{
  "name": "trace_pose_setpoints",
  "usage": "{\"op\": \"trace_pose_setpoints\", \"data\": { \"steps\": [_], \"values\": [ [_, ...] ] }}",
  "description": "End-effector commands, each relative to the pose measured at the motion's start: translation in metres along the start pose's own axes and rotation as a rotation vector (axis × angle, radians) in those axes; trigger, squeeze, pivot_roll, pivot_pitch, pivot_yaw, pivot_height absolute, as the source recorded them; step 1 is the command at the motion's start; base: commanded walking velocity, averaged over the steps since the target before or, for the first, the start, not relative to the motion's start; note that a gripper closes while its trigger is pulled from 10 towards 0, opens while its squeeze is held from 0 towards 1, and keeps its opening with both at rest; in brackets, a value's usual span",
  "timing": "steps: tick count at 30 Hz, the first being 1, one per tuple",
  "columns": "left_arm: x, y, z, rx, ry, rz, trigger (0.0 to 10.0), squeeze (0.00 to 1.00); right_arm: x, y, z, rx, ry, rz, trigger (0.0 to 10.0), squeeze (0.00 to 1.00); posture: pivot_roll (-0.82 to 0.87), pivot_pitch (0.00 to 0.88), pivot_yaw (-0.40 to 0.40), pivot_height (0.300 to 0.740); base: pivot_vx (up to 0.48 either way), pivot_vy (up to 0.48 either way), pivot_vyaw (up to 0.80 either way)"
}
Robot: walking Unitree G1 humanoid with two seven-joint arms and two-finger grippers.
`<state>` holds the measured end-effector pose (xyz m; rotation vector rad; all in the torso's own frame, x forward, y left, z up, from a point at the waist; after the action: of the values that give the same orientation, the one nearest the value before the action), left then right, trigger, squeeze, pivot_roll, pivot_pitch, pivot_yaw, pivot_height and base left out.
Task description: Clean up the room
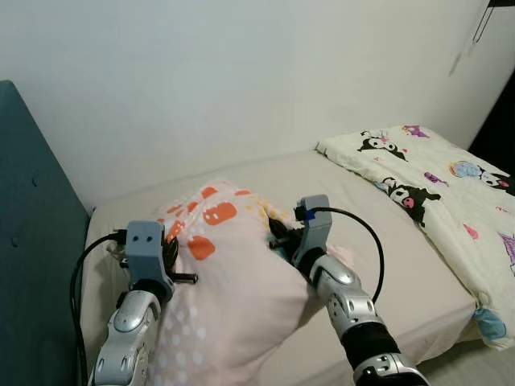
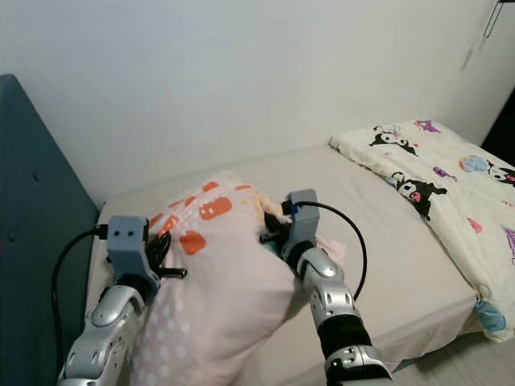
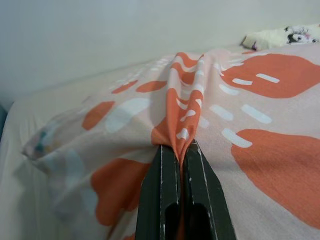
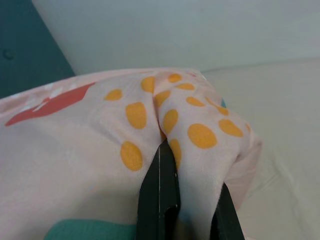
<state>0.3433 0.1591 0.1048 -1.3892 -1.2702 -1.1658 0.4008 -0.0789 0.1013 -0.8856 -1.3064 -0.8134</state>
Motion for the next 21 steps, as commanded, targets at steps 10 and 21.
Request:
{"op": "trace_pose_setpoints", "data": {
  "steps": [10, 21],
  "values": [
    [-0.019, -0.009, 0.011, 0.05, 0.014, 0.018, 10.0, 0.0, -0.033, -0.005, -0.003, -0.054, -0.109, 0.112, 10.0, 0.0, -0.08, 0.0, 0.001, 0.74, 0.0, 0.0, 0.0],
    [-0.021, -0.008, 0.003, 0.025, 0.002, 0.01, 10.0, 0.0, -0.04, -0.012, -0.013, -0.094, -0.103, 0.116, 10.0, 0.0, -0.08, 0.0, 0.003, 0.74, 0.0, 0.0, 0.0]
  ]
}}
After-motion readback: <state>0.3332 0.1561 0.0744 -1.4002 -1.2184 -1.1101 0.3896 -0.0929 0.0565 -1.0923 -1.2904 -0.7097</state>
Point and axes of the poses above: a point about 5 cm out from each wrist's last joint towards the gripper, its own y axis pointing out of the wrist towards the gripper, its own x axis along the axis of the wrist's last joint, z = x × y, the point moved 6 cm from there along y, pointing out of the wrist towards the gripper, and after that the axes turned 5 degrees about -y, right-handed, at the moved point
